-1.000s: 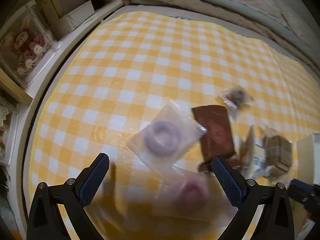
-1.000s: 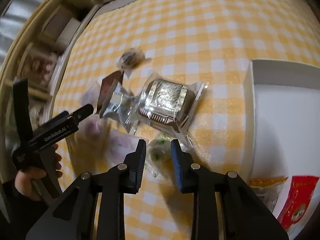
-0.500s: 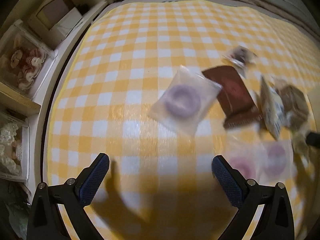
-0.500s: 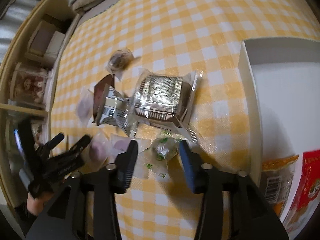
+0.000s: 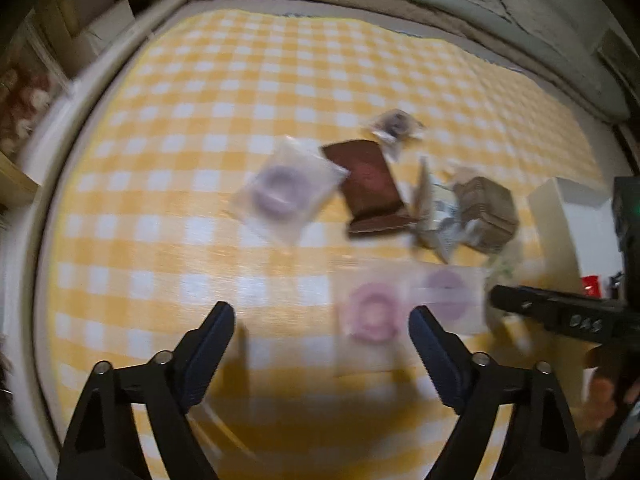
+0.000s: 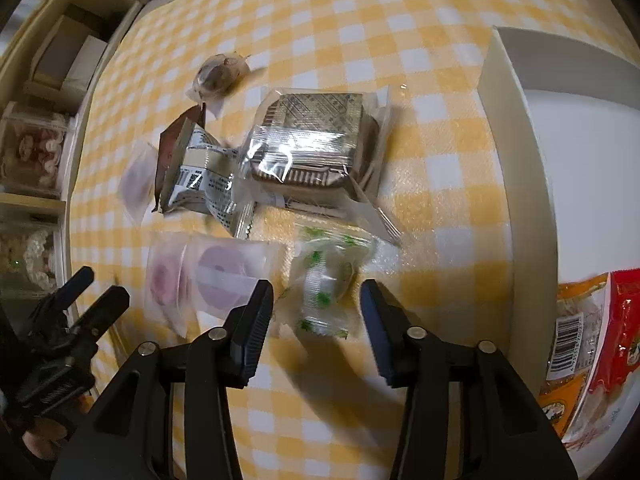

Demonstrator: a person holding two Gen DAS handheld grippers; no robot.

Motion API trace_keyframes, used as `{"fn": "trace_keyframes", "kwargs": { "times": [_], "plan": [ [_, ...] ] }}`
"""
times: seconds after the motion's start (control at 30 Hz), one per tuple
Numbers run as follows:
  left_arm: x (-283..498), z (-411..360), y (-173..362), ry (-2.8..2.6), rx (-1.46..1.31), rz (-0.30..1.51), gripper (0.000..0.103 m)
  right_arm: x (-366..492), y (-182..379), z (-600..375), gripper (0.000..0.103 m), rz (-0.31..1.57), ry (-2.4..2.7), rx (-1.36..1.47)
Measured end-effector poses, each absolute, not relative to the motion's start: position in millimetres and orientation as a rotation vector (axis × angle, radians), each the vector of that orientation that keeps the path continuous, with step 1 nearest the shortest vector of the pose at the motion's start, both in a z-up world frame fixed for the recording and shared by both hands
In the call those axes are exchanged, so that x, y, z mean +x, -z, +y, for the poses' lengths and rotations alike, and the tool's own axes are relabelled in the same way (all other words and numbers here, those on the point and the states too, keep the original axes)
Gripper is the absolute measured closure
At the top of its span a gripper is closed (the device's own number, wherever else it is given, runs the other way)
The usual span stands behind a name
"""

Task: Organize snacks
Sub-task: 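Grasp the pink donut packet with the left tool while the right tool grasps the green-printed candy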

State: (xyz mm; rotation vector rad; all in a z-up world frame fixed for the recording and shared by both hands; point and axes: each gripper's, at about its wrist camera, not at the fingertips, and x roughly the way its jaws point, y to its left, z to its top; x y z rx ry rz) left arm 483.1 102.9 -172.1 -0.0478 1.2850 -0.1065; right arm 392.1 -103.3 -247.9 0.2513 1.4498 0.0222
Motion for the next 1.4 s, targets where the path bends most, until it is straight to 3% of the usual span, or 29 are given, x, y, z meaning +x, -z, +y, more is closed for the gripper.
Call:
{"fn": "trace_keyframes", "kwargs": {
  "times": [0.33,0.67,1.07,1.4],
  "plan": [
    [502.7,72.8,197.4,0.153,0.008,1.375,0.023,390.1,242.2,-112.1,0.066,1.441,-0.047,0.221],
    [507.2,61.7,213.3,0.096,0.041,1.391,0.049,395.4,243.7,-112.9,0.065,1.427,-0.039,0.227],
    [497.3,70.2,184.9,0.071,0.018,1.295,0.053,395.6,242.6,-103.6,0.072,1.425,-0.056,0.114],
    [470.9,83.8,131.4,0.036,-0.055,1.139,0.053,388.3,201.2,-91.3,0.073,1.279,-0.114,0.012]
  ]
}}
